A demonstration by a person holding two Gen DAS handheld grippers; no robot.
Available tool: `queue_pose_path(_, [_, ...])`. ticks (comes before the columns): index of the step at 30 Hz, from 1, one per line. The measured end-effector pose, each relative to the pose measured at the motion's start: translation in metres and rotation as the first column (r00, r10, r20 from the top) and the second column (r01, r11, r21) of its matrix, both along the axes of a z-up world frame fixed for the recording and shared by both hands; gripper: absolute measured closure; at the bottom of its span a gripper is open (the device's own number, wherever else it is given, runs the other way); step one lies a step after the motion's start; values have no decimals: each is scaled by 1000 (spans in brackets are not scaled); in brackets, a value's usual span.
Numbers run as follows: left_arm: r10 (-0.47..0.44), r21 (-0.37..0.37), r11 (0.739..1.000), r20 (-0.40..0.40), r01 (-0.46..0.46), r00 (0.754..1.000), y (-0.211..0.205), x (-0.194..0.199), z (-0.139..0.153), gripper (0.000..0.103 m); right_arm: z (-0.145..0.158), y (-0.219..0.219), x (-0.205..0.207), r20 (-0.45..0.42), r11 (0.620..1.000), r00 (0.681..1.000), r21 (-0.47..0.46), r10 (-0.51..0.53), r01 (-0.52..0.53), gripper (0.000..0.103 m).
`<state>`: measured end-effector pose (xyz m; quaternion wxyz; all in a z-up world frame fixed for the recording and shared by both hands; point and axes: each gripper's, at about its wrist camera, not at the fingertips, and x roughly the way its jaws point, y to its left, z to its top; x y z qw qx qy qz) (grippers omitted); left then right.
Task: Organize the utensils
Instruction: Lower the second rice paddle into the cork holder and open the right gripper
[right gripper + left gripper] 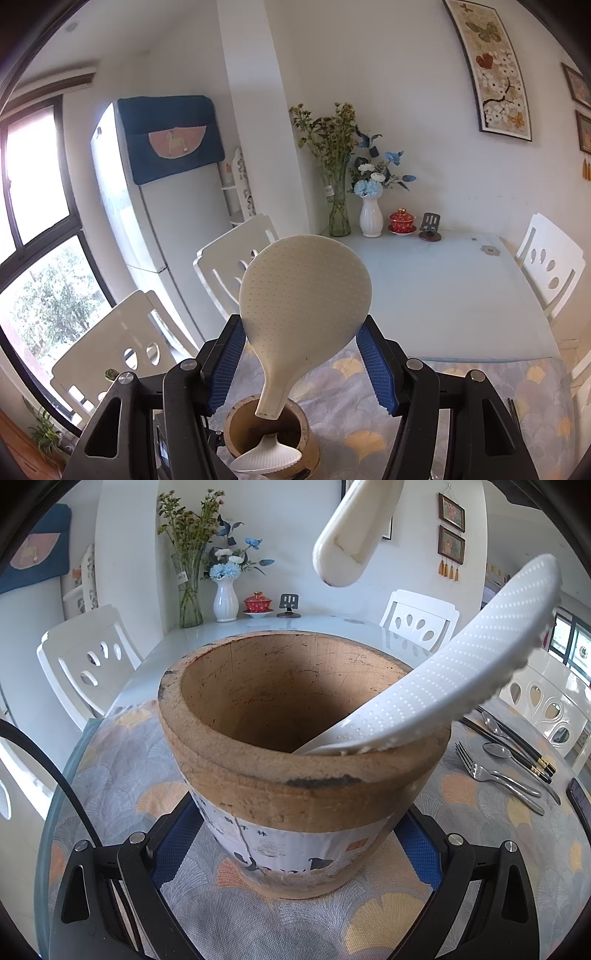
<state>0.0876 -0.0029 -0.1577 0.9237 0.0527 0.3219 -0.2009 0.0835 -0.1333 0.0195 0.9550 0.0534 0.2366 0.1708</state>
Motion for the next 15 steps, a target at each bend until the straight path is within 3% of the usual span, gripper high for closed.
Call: queue_pose_path(15, [-4,-8,1000,-5,4,1000,1,2,-3,4,-8,14,2,-23,999,1000,-48,12,-13,41])
